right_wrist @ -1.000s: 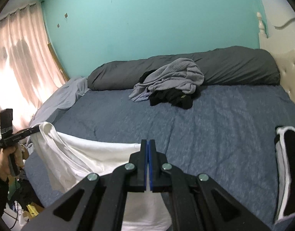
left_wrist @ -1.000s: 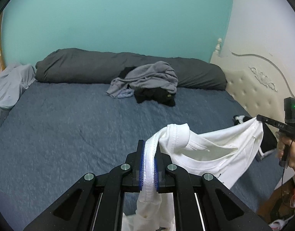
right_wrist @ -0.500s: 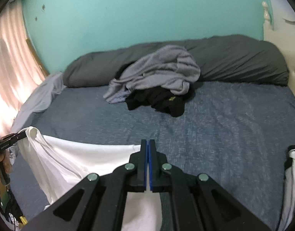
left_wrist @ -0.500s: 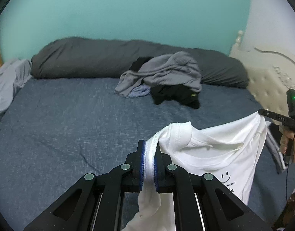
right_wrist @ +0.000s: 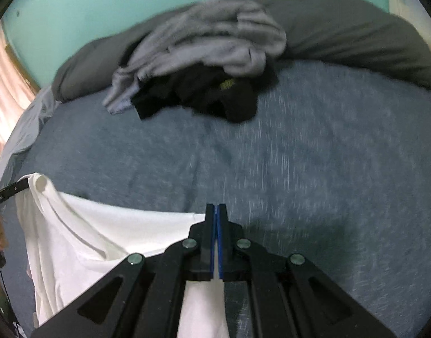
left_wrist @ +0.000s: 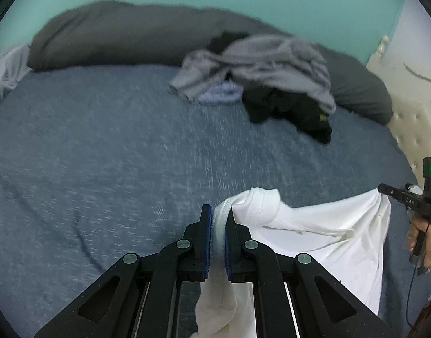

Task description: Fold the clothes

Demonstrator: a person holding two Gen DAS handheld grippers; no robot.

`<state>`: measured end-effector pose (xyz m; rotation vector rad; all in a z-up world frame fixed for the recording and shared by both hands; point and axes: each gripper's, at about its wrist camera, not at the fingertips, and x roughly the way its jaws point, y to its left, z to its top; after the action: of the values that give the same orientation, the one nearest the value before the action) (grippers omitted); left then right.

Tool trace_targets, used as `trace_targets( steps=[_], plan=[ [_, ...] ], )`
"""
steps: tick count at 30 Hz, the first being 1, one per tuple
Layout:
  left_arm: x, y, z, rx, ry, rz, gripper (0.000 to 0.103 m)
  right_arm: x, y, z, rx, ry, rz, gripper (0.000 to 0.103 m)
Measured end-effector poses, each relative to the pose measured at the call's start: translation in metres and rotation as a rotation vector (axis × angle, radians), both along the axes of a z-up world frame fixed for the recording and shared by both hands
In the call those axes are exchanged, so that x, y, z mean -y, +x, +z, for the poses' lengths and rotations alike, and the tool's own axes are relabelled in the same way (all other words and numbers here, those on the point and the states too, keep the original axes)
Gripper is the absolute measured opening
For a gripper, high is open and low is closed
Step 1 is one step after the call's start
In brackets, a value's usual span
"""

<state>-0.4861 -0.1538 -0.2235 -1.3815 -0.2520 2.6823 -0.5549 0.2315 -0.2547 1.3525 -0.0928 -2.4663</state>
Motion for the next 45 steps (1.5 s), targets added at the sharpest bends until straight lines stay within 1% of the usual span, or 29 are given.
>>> trace_targets(
  steps=[2, 3, 4, 5, 6, 7, 8, 9, 10, 12, 15, 18, 20, 24, 27, 29, 31, 32, 33, 35, 36, 39, 40, 41, 45],
  plan=[
    [-0.006, -0.005, -0.02, 0.037, 0.008, -0.003, 0.009, 0.003, 0.001, -0.015, 0.031, -0.012, 0.006, 0.002],
    [-0.008, -0.006, -0.026, 0.042, 0.02, -0.004, 0.012, 0.003, 0.002, -0.019, 0.045, -0.003, -0.004, 0.003],
    [-0.011, -0.005, -0.032, 0.05, 0.023, -0.01, 0.014, 0.003, 0.004, -0.022, 0.053, 0.013, -0.017, 0.007],
    [-0.012, -0.002, -0.032, 0.049, 0.02, -0.013, 0.018, 0.002, 0.008, -0.023, 0.052, 0.02, -0.028, 0.012],
    [-0.012, 0.002, -0.032, 0.047, 0.017, -0.015, 0.023, 0.001, 0.015, -0.02, 0.041, 0.018, -0.037, 0.03],
    [-0.013, 0.005, -0.033, 0.046, 0.015, -0.017, 0.025, -0.001, 0.021, -0.018, 0.031, 0.016, -0.047, 0.039],
    [-0.01, 0.012, -0.029, 0.036, 0.018, -0.012, 0.029, -0.004, 0.029, -0.014, 0.021, 0.004, -0.056, 0.05],
    [-0.006, 0.018, -0.025, 0.03, 0.025, -0.003, 0.033, -0.009, 0.038, -0.01, 0.011, -0.018, -0.066, 0.057],
    [-0.002, 0.025, -0.022, 0.024, 0.038, 0.007, 0.034, -0.013, 0.047, -0.006, 0.001, -0.041, -0.075, 0.057],
    [0.006, 0.04, -0.015, 0.011, 0.044, 0.023, 0.037, -0.02, 0.064, 0.001, -0.005, -0.081, -0.087, 0.057],
    [0.017, 0.073, -0.007, -0.015, 0.047, 0.045, 0.037, -0.012, 0.096, 0.0, 0.033, -0.114, -0.033, 0.057],
    [0.017, 0.115, -0.005, -0.05, 0.054, 0.05, 0.038, -0.001, 0.131, -0.008, 0.092, -0.147, 0.007, 0.057],
    [0.013, 0.144, -0.009, -0.056, 0.07, 0.051, 0.039, 0.003, 0.151, -0.017, 0.127, -0.161, -0.001, 0.057],
    [0.002, 0.199, -0.019, -0.068, 0.094, 0.056, 0.045, 0.01, 0.178, -0.028, 0.161, -0.196, -0.009, 0.057],
    [-0.002, 0.229, -0.03, -0.066, 0.119, 0.074, 0.047, 0.021, 0.189, -0.033, 0.178, -0.165, -0.008, 0.057],
    [-0.002, 0.242, -0.039, -0.055, 0.136, 0.083, 0.047, 0.03, 0.192, -0.038, 0.186, -0.113, 0.001, 0.051],
    [-0.002, 0.254, -0.05, -0.04, 0.155, 0.089, 0.047, 0.039, 0.194, -0.043, 0.18, -0.051, 0.013, 0.026],
    [-0.002, 0.259, -0.055, -0.033, 0.165, 0.09, 0.047, 0.043, 0.195, -0.045, 0.174, -0.013, 0.018, 0.022],
    [-0.003, 0.262, -0.058, -0.03, 0.164, 0.085, 0.047, 0.043, 0.197, -0.045, 0.165, 0.007, 0.016, 0.014],
    [-0.006, 0.268, -0.061, -0.039, 0.145, 0.075, 0.047, 0.038, 0.2, -0.044, 0.142, 0.01, -0.002, 0.006],
    [-0.007, 0.27, -0.063, -0.043, 0.136, 0.07, 0.047, 0.035, 0.201, -0.041, 0.128, 0.013, -0.014, 0.004],
    [-0.006, 0.272, -0.065, -0.048, 0.16, 0.053, 0.047, 0.014, 0.203, -0.026, 0.075, 0.01, -0.065, 0.003],
    [-0.006, 0.273, -0.066, -0.049, 0.157, 0.045, 0.047, 0.003, 0.203, -0.021, 0.06, 0.011, -0.087, 0.002],
    [-0.008, 0.273, -0.066, -0.051, 0.152, 0.041, 0.047, -0.005, 0.202, -0.016, 0.048, 0.01, -0.107, 0.002],
    [-0.007, 0.275, -0.067, -0.064, 0.181, 0.034, 0.047, -0.036, 0.203, -0.004, 0.025, 0.022, -0.173, 0.002]
  ],
)
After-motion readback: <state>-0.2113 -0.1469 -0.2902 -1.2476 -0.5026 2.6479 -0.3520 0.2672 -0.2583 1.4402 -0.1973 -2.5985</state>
